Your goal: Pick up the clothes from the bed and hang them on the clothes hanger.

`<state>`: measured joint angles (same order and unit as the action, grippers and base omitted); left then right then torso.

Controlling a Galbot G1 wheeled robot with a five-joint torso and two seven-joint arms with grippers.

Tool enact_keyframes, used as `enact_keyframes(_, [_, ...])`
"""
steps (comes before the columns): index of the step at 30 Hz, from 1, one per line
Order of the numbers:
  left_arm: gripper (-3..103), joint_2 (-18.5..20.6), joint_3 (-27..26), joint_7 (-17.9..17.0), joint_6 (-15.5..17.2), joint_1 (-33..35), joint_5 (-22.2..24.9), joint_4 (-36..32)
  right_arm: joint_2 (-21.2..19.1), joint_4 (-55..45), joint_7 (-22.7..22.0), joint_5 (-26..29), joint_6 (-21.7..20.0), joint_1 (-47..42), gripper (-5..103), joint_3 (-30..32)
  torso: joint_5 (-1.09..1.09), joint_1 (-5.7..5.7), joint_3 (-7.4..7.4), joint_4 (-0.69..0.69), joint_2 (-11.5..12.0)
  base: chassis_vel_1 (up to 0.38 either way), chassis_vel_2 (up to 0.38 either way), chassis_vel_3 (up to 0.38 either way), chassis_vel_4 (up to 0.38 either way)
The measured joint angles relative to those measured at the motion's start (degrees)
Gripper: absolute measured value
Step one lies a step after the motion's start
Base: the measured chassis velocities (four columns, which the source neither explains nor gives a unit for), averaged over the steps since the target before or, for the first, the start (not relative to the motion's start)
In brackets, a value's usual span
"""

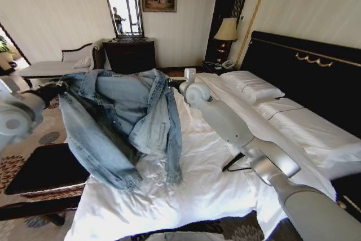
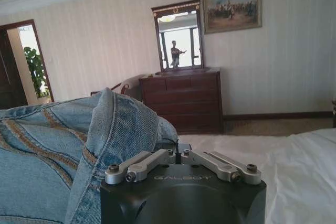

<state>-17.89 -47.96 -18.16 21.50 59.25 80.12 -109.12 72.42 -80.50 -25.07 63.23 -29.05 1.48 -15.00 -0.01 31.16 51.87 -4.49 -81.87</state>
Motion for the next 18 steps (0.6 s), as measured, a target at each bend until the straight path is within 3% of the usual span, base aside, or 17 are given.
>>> enact_keyframes(7, [2,2.4,-0.1,0.3,-0.8,-0.9,0.8,-0.8,-1.5,-0.1,0.0,0.6,1.1,2.4,0,0.7,0.01,-0.01,0.0,0.01,0.0,0.0,0.0,0.0,0.0])
enact_keyframes(11, [2,1.9,-2.0,-0.9,-0.9,1.3,1.1,-4.5,-5.0,-4.4,-1.4,5.2,0.3,0.9,0,1.4,0.03,0.0,0.0,0.01,0.0,0.0,0.0,0.0,0.0])
enact_keyframes(14, [2,-1.6,-5.5,-4.4,-0.3,7.0,3.0,-14.7,-13.8,-16.8,-3.9,13.9,-2.1,-3.8,0,3.9,0.04,0.0,0.0,0.0,0.0,0.0,0.0,0.0,0.0])
enact_keyframes(15, [2,-1.6,-5.5,-4.4,-0.3,7.0,3.0,-14.7,-13.8,-16.8,-3.9,13.9,-2.1,-3.8,0,3.9,0.04,0.0,0.0,0.0,0.0,0.0,0.0,0.0,0.0])
enact_keyframes(18, [2,-5.4,-7.1,-9.5,2.1,9.5,8.8,-27.3,-25.6,-33.2,-6.3,25.2,-5.0,-11.6,0,12.1,0.08,0.0,0.0,-0.01,0.0,0.0,0.0,0.0,0.0])
